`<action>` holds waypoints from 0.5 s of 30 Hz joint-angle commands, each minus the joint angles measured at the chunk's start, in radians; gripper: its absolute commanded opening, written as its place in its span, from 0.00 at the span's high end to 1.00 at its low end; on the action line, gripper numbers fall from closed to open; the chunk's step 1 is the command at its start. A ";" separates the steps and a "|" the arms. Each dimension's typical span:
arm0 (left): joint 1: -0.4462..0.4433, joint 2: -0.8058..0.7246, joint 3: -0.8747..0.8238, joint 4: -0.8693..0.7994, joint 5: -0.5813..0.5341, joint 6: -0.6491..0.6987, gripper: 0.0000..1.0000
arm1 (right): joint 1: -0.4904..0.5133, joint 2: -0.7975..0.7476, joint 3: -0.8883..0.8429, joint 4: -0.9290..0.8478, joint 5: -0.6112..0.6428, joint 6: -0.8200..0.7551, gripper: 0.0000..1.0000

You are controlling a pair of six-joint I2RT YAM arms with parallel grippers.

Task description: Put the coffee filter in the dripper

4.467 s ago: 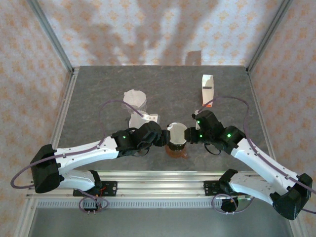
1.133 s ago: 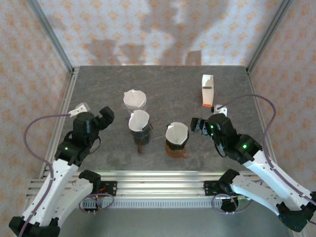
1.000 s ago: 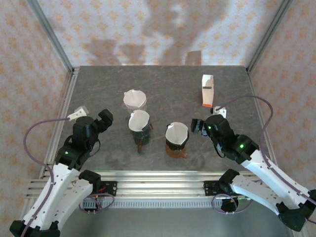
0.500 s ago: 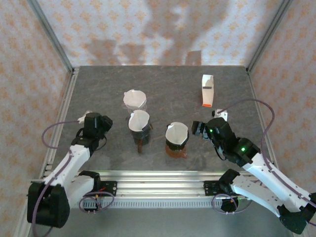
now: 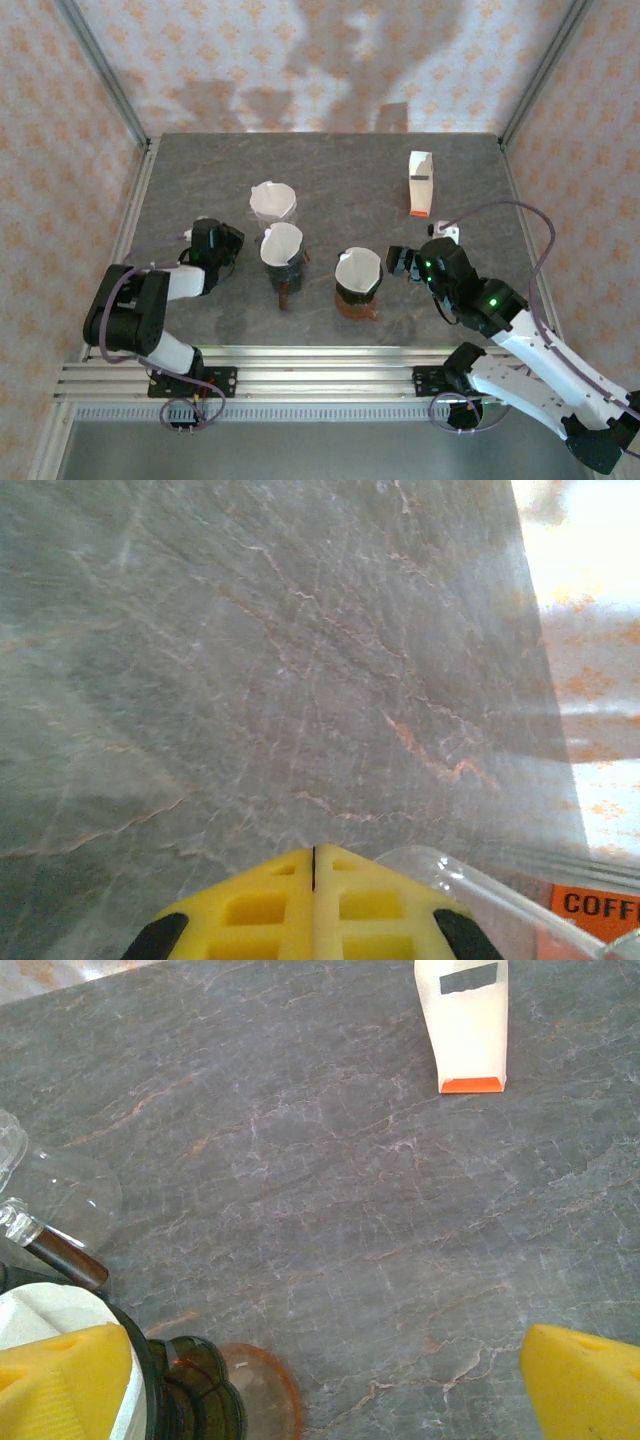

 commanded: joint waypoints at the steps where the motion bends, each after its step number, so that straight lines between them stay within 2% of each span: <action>1: -0.021 0.047 0.041 0.163 0.041 -0.029 1.00 | 0.000 -0.013 0.030 -0.004 0.010 0.000 0.01; 15: -0.072 0.207 0.075 0.299 0.092 -0.024 1.00 | -0.002 -0.007 0.050 -0.019 0.022 -0.010 0.01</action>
